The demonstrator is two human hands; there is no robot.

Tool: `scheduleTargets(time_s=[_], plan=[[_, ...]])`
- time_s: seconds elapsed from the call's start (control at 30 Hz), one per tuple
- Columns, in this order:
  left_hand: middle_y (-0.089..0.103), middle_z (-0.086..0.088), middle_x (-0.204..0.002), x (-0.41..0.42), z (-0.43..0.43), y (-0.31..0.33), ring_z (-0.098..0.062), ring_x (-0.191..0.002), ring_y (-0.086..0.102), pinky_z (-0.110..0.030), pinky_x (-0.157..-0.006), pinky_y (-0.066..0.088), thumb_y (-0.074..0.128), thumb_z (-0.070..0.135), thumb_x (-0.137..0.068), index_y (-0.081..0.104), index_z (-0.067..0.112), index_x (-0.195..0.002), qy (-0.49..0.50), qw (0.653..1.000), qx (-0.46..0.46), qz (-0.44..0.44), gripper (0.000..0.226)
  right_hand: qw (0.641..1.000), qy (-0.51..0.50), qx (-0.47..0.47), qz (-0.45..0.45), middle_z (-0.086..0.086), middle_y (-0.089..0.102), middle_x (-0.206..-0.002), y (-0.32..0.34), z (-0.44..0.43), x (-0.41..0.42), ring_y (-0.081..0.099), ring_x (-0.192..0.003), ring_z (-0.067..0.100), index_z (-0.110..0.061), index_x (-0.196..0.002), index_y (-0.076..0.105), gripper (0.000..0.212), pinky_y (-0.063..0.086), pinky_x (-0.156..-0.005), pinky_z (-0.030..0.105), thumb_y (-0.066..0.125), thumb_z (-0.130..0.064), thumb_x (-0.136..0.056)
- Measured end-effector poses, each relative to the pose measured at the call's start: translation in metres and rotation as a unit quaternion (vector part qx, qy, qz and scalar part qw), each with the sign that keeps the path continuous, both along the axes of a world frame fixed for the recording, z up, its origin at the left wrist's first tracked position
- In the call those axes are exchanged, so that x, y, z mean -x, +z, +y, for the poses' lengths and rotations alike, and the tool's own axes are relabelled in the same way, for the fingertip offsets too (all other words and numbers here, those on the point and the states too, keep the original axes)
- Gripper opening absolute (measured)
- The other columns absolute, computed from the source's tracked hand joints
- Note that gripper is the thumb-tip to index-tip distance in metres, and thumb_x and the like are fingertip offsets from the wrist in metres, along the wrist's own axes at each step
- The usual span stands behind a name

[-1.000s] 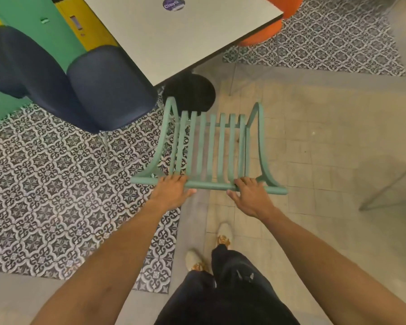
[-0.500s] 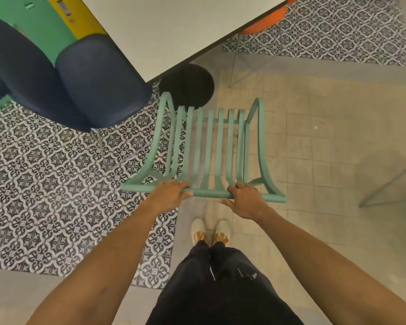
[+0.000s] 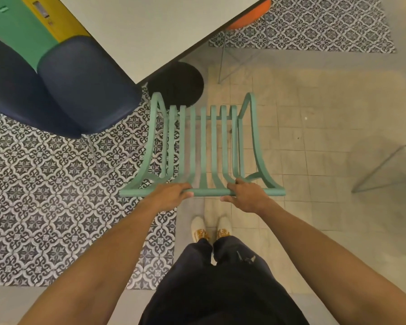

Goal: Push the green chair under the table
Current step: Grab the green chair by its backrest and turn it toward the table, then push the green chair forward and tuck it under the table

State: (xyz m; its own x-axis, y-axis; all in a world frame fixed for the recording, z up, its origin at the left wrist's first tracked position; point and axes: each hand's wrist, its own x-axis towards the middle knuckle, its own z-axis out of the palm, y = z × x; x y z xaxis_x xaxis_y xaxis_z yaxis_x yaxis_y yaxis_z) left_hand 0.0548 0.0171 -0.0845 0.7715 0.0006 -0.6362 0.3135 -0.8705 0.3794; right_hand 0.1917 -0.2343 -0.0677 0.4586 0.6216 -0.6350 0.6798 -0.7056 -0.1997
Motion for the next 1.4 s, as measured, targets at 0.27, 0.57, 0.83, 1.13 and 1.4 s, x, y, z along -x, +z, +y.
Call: scheduleTargets(time_s=[0.27,0.57,0.83,1.13,1.4], plan=[[0.063,0.005,-0.091,-0.006,-0.007,0.003,-0.010,-0.076,0.058,-0.033,-0.071,0.044,0.036,0.055,-0.106,0.057,0.032,-0.130,0.023,0.999,0.023,0.004,0.039,1.000,0.005,0.010,0.017,0.012,0.053,-0.137,0.004,-0.003,-0.010,0.060,-0.121,0.036,-0.022,-0.138,0.053,0.063,0.052,-0.099,0.051,0.041,-0.070,-0.099],[0.061,0.007,-0.090,-0.025,-0.032,-0.005,-0.011,-0.078,0.057,-0.036,-0.072,0.040,0.040,0.054,-0.105,0.060,0.030,-0.129,0.062,0.998,0.026,-0.021,0.039,0.999,0.031,0.018,0.026,0.010,0.052,-0.135,0.002,-0.019,-0.047,0.059,-0.122,0.035,-0.023,-0.141,0.052,0.067,0.052,-0.100,0.052,0.039,-0.072,-0.098],[0.058,0.010,-0.086,-0.054,-0.072,-0.009,-0.015,-0.081,0.055,-0.037,-0.076,0.038,0.041,0.056,-0.104,0.059,0.032,-0.131,0.103,0.994,0.028,-0.024,0.040,0.996,0.076,0.031,0.026,0.008,0.053,-0.129,-0.002,-0.046,-0.097,0.061,-0.115,0.033,-0.025,-0.138,0.053,0.062,0.053,-0.093,0.048,0.040,-0.071,-0.099],[0.050,0.015,-0.078,-0.087,-0.112,-0.002,-0.007,-0.070,0.048,-0.035,-0.068,0.034,0.042,0.052,-0.105,0.059,0.027,-0.131,0.155,0.986,0.051,-0.021,0.040,0.994,0.099,0.030,0.031,0.009,0.054,-0.133,-0.001,-0.071,-0.143,0.061,-0.118,0.034,-0.025,-0.136,0.056,0.068,0.052,-0.093,0.049,0.043,-0.077,-0.094],[0.061,0.001,-0.100,-0.112,-0.137,0.008,-0.025,-0.099,0.059,-0.036,-0.077,0.037,0.042,0.053,-0.105,0.059,0.029,-0.133,0.146,0.989,0.038,-0.007,0.040,0.992,0.119,0.023,0.024,0.009,0.055,-0.130,-0.001,-0.089,-0.174,0.062,-0.115,0.033,-0.024,-0.136,0.058,0.073,0.054,-0.092,0.051,0.042,-0.079,-0.091]])
